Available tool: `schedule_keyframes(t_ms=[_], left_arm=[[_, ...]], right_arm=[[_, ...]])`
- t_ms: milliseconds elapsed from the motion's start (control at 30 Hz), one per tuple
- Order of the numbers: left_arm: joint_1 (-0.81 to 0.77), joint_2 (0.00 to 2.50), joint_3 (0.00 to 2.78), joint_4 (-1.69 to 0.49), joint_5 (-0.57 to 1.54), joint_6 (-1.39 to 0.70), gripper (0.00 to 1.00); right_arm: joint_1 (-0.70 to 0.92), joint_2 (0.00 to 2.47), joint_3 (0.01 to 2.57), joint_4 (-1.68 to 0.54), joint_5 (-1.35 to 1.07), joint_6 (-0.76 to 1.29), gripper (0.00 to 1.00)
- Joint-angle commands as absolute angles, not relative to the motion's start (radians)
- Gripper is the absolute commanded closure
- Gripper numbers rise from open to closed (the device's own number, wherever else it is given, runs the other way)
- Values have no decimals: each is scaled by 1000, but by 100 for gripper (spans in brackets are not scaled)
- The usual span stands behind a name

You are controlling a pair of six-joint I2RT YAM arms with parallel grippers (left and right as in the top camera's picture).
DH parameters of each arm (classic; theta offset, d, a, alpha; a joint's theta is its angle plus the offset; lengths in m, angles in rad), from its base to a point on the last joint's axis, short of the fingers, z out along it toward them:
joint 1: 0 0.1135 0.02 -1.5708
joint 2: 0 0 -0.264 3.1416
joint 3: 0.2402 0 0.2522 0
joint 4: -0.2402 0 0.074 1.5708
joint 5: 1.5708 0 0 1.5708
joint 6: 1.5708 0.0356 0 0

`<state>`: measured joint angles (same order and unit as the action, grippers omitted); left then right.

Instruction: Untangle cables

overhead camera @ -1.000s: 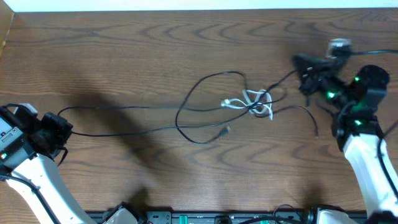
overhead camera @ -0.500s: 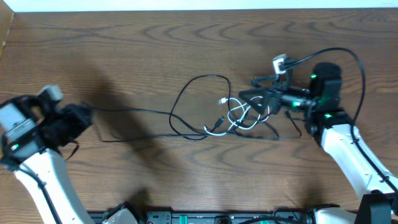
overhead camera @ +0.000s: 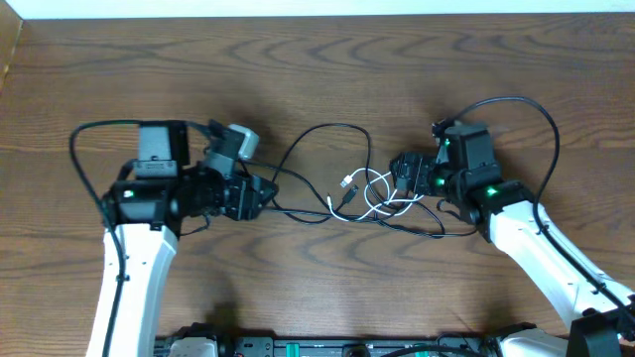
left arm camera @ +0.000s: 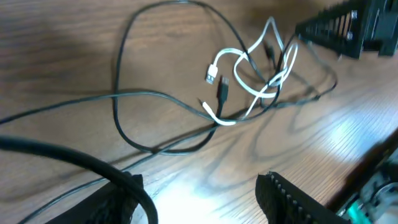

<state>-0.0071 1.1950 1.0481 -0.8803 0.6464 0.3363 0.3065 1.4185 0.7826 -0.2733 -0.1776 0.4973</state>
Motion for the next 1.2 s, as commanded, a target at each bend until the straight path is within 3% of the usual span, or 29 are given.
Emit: schedule_keyframes(t_ms=[0,200,467,500,600,667,767,900,1000,1067,1133,1167], left_arm=[[-53,1195,1044,-881,547,369,35],[-59,1195,1044,-883,541,369,35],[-59,1195,1044,-890,541,369,35],[-59,1195,1044,-891,541,368,35],[-59,1195,1044,-891,541,368,35],[-59,1195,1044,-892,541,369,35],[-59,1195,1044,-893,541,368,35],[-59,1195,1044,-894,541,368,35],[-59,1195,1044,-893,541,365,35],[-59,1195,1044,-893,541,365,35],[-59,1195,1044,-893,541,365,35],[-59,1195,1044,-893,541,365,35]], right_arm=[[349,1425,789,-300,-107,630,1],[417,1425,789,-299,-70,736,1],[501,1436,789,-316,154,1072,1],[507,1444,789,-318,176,1107,7],[512,1485,789,-308,204,1168,48],[512,1521,789,-287,204,1166,53],[513,1586,789,-247,202,1166,41],[512,1655,789,-183,177,1162,45],[512,1683,789,-141,163,1132,60],[512,1684,789,-118,150,1093,83],[512,1680,789,-94,147,1046,99],[512,1679,789,-84,146,1028,99]])
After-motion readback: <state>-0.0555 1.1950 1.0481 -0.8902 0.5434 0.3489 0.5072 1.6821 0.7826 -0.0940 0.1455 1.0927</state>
